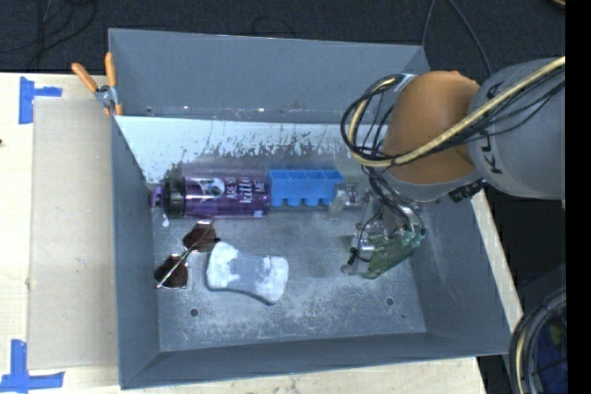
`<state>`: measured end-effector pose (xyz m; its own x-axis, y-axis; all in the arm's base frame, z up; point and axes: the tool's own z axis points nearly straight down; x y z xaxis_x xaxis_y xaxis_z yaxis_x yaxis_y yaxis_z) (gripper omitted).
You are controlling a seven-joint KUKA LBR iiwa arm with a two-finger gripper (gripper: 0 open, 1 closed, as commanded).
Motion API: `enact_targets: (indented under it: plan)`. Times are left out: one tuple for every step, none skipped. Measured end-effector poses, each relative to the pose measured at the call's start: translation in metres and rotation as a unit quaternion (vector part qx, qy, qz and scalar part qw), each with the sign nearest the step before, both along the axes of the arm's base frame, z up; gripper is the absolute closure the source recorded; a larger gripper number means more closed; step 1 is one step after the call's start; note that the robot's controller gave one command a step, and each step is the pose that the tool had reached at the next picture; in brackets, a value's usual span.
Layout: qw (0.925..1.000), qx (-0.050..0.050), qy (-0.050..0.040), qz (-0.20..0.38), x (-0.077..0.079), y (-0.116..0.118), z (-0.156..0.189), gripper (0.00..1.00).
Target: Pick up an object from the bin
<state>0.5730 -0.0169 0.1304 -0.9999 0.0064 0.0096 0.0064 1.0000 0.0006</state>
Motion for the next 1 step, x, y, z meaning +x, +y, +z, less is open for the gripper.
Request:
enact_targets:
  plan:
    - [1.0000, 0.000, -0.0037, 0.000, 0.0019, 0.0000, 0.0041, 0.00]
